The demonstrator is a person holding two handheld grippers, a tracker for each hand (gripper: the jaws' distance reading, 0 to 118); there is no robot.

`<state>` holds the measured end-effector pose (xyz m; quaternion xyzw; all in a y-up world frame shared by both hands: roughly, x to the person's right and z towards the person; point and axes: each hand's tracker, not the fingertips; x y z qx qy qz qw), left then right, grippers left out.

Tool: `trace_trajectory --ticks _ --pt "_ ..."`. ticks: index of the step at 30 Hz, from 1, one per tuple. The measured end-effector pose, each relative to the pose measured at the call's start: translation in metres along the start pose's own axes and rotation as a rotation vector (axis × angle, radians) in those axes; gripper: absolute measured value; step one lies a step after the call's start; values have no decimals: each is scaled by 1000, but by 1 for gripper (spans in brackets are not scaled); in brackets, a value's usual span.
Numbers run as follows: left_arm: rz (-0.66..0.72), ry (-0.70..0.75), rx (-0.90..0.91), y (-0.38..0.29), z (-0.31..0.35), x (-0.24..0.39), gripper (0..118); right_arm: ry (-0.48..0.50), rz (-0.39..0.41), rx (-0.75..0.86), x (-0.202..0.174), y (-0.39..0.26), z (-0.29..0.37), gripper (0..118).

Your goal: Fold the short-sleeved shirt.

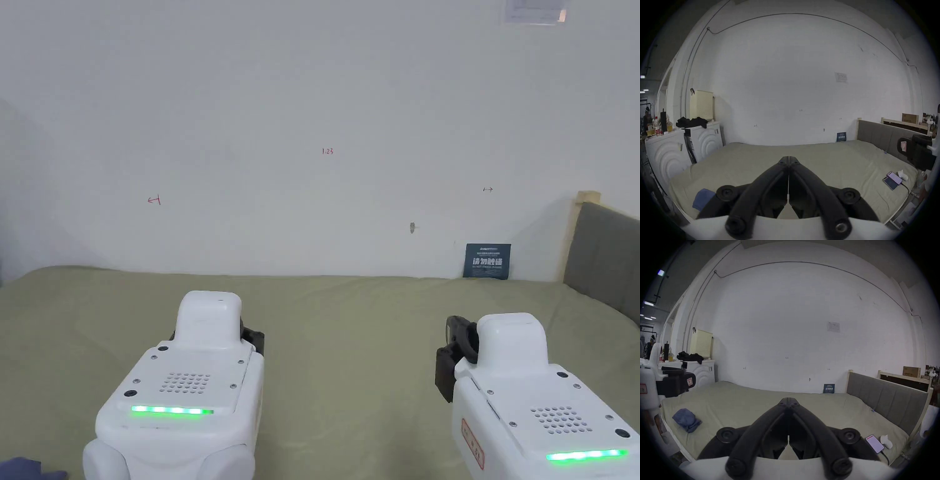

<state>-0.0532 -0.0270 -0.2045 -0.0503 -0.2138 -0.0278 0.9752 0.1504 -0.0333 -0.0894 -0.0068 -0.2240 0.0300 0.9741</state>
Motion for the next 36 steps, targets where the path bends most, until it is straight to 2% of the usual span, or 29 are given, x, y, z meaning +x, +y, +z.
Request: trace_trajectory --ticks 3,5,6,7,8,9,10,11,15,16,20,24,28,30,33,36 --pt "4 -6 -5 0 -1 2 0 -5 -2 0 0 -1 -1 3" --pt "-15 -2 -1 -1 -2 5 14 -3 2 -4 1 -1 -2 10" --pt "-16 -2 -2 -1 -3 5 43 -7 6 -5 1 -1 -3 26" --pt "-18 -1 -3 -1 -4 5 81 -18 12 -10 1 -1 -4 47" --pt "-15 12 -9 0 -6 6 114 -37 17 0 1 -3 -5 69" --pt "-10 24 -22 -1 -10 5 118 -45 22 6 1 -3 -5 96" --pt "-12 31 -36 -2 -14 5 118 -43 20 4 2 -2 -6 107" --pt "-13 35 -11 -3 -9 3 118 -39 13 -3 3 -2 -8 111" --pt "-14 45 -30 15 8 2 118 -30 4 1 2 -2 -9 111" --pt "-12 48 -30 -2 -11 0 118 -28 7 -1 1 -2 -10 111" --pt "-24 59 -40 0 -13 0 118 -10 5 -6 -1 -1 -11 111" --pt "97 -13 -45 5 -9 -10 118 -13 14 -3 -1 2 -11 111" --pt "86 -1 -47 7 -8 -10 118 -12 6 -9 2 3 -12 111" --pt "50 -76 -83 9 -7 -12 118 -16 8 -9 3 3 -11 111" --pt "-29 -11 -31 9 -6 -5 118 -21 7 -7 3 4 -11 111" --pt "-43 9 -64 14 -10 -3 118 -21 2 -9 6 5 -11 111"
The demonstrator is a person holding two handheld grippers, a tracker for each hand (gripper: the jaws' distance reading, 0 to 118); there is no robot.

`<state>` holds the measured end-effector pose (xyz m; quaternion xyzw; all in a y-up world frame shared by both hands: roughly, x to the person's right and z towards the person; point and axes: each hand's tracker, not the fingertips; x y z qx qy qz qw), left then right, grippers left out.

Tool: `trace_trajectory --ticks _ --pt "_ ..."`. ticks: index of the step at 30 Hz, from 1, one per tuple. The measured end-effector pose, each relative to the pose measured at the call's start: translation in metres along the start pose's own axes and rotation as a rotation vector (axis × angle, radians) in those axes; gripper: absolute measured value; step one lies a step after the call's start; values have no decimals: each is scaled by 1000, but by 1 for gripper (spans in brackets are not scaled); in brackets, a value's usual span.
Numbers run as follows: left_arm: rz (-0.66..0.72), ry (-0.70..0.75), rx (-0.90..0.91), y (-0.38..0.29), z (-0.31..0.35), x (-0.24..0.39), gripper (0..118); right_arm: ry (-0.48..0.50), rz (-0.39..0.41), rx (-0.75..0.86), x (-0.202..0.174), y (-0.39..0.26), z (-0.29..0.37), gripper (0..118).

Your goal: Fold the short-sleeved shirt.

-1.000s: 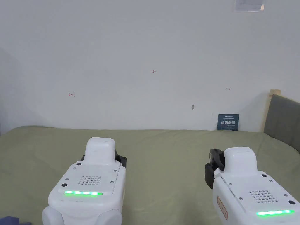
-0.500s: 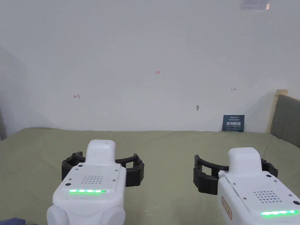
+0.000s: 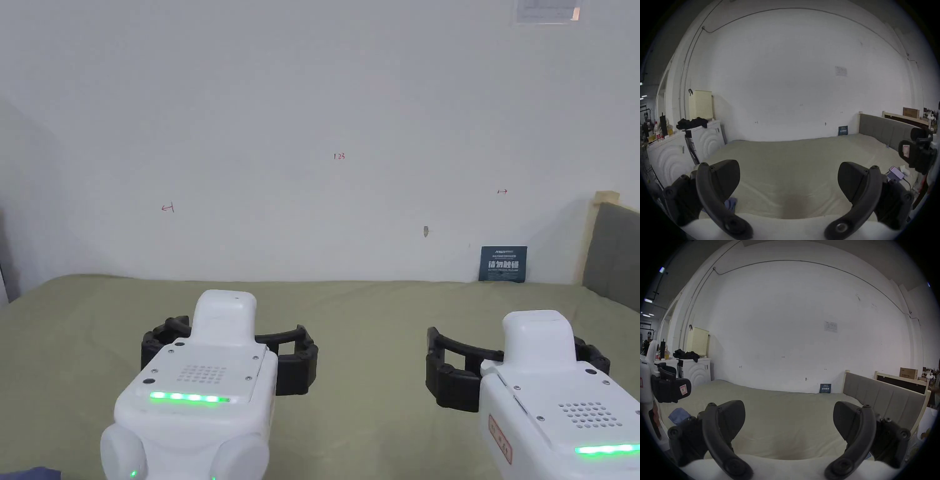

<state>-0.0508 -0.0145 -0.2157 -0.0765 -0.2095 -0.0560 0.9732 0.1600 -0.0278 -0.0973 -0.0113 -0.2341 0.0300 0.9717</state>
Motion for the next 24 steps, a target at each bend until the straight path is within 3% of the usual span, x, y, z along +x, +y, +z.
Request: trace_trajectory --ticks 8,20,24 --pt "87 -49 -37 8 -3 -10 118 -15 -2 -5 5 1 0 111" --pt "-18 20 -50 8 -3 7 118 -12 -8 5 6 2 4 111" --pt "19 22 -11 7 3 2 118 -10 -11 4 8 3 5 111"
